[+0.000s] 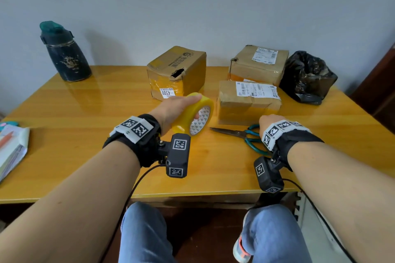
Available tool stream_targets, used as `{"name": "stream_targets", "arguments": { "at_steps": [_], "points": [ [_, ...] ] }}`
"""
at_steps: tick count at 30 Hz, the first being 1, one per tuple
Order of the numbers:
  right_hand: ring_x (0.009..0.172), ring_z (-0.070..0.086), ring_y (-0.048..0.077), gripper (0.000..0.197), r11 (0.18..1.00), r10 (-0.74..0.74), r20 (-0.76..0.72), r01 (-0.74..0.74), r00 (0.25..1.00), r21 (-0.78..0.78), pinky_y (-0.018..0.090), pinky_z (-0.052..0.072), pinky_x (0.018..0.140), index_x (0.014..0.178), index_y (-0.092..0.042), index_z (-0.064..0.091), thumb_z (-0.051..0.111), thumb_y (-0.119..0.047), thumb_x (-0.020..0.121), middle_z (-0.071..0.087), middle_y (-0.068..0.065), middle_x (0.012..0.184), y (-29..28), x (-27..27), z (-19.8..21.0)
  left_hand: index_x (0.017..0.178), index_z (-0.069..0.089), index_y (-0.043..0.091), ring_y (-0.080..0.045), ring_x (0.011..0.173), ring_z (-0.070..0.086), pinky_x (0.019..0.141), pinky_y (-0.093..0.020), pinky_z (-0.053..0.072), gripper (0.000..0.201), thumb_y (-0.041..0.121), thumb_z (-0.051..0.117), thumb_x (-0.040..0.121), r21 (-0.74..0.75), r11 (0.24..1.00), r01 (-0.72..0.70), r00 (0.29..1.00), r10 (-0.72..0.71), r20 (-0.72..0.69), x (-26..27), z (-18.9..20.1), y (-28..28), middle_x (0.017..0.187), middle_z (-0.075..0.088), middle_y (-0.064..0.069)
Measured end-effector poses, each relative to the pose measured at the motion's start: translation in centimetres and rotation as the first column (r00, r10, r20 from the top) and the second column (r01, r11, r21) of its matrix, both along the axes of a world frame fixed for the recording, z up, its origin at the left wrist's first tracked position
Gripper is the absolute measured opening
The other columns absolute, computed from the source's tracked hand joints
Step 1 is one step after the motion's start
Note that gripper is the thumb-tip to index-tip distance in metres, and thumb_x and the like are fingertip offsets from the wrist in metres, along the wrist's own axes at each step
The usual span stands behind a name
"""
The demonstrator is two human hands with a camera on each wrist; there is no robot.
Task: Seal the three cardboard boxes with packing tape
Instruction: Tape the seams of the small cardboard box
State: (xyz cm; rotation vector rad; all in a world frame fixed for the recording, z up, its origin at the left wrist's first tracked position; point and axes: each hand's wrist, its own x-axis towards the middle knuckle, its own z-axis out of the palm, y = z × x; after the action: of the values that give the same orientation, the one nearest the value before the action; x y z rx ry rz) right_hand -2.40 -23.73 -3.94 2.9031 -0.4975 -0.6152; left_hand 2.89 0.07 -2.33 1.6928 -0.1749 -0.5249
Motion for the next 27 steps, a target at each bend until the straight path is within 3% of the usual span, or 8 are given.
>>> {"name": "stream_targets", "arguments": {
  "at_steps": [4,7,9,13,18,22,24,27],
  "points": [
    [0.061,0.052,0.021,0.011,0.999,0.033,0.303,-0.027,0.953,-0.023,0.029,0.043,0.056,0.078,-0.012,0.056,0.058,-0.012,0.088,0.052,0.004,0.069,0.6,1.1,0.6,0.098,0.061,0.010,-0.017,0.070,0.065,0.069,-0.030,0.055,0.028,0.036,0.052,0.097,-0.056,0.998,-0.009,0.992,0.002,-0.125,0.0,-0.3,-1.3,0.071,0.071,-0.002],
    [0.075,0.058,0.021,0.013,0.958,0.017,0.615,-0.189,0.788,0.216,0.030,0.044,0.062,0.086,-0.013,0.060,0.053,-0.020,0.094,0.060,0.002,0.082,2.2,2.2,1.6,0.095,0.062,0.008,-0.019,0.071,0.064,0.075,-0.034,0.055,0.037,0.044,0.051,0.096,-0.046,0.996,-0.073,0.988,0.066,-0.140,0.1,-0.8,-2.3,0.074,0.070,-0.005],
    [0.085,0.060,0.016,0.014,0.852,0.017,0.718,-0.386,0.696,0.354,0.030,0.050,0.072,0.102,-0.015,0.063,0.052,-0.018,0.095,0.062,-0.001,0.096,3.8,2.6,1.9,0.091,0.061,0.008,-0.019,0.070,0.063,0.072,-0.032,0.054,0.037,0.043,0.050,0.097,-0.035,0.991,-0.126,0.980,0.119,-0.157,0.2,-1.0,-2.6,0.073,0.070,-0.006],
    [0.093,0.056,0.013,0.023,0.701,0.119,0.725,-0.574,0.678,0.422,0.032,0.048,0.084,0.111,-0.015,0.068,0.051,-0.021,0.096,0.058,0.001,0.107,6.3,2.8,1.6,0.097,0.060,0.007,-0.019,0.072,0.063,0.069,-0.031,0.052,0.030,0.029,0.040,0.103,-0.056,0.991,-0.119,0.973,0.105,-0.204,0.7,-1.3,-2.4,0.065,0.071,-0.002],
    [0.110,0.055,0.018,0.031,0.680,0.127,0.648,-0.542,0.751,0.495,0.026,0.038,0.091,0.125,-0.012,0.063,0.052,-0.021,0.098,0.062,0.004,0.119,7.2,3.1,0.5,0.109,0.058,-0.001,-0.010,0.057,0.068,0.045,-0.021,0.050,0.029,0.015,0.034,0.105,-0.024,0.996,-0.080,0.981,0.075,-0.181,0.4,-1.1,-1.4,0.077,0.070,-0.005],
    [0.101,0.058,0.014,0.025,0.685,0.072,0.681,-0.532,0.729,0.497,0.018,0.035,0.085,0.115,-0.009,0.069,0.055,-0.017,0.096,0.069,0.005,0.107,7.7,3.0,0.6,0.085,0.059,-0.003,-0.008,0.037,0.058,0.036,-0.015,0.042,0.019,0.002,0.047,0.099,0.007,0.998,-0.066,0.989,0.066,-0.132,-0.1,-1.3,-0.6,0.052,0.064,-0.003],
    [0.092,0.057,0.009,0.021,0.681,0.037,0.687,-0.522,0.726,0.514,0.019,0.038,0.082,0.107,-0.008,0.073,0.058,-0.015,0.094,0.070,0.005,0.105,7.9,3.0,0.9,0.085,0.060,-0.007,-0.009,0.043,0.060,0.043,-0.015,0.045,0.013,0.001,0.055,0.094,-0.004,0.999,-0.049,0.992,0.048,-0.120,0.0,-1.4,-0.3,0.057,0.066,-0.006],
    [0.086,0.062,0.012,0.015,0.669,-0.013,0.674,-0.495,0.739,0.555,0.019,0.045,0.079,0.098,-0.004,0.074,0.064,-0.011,0.090,0.071,0.005,0.102,7.9,3.0,1.5,0.114,0.058,-0.015,-0.022,0.084,0.070,0.071,-0.028,0.056,0.028,0.001,0.057,0.091,-0.078,0.997,-0.011,0.985,-0.003,-0.174,0.0,-1.5,-0.2,0.098,0.070,-0.018]
  ]
}}
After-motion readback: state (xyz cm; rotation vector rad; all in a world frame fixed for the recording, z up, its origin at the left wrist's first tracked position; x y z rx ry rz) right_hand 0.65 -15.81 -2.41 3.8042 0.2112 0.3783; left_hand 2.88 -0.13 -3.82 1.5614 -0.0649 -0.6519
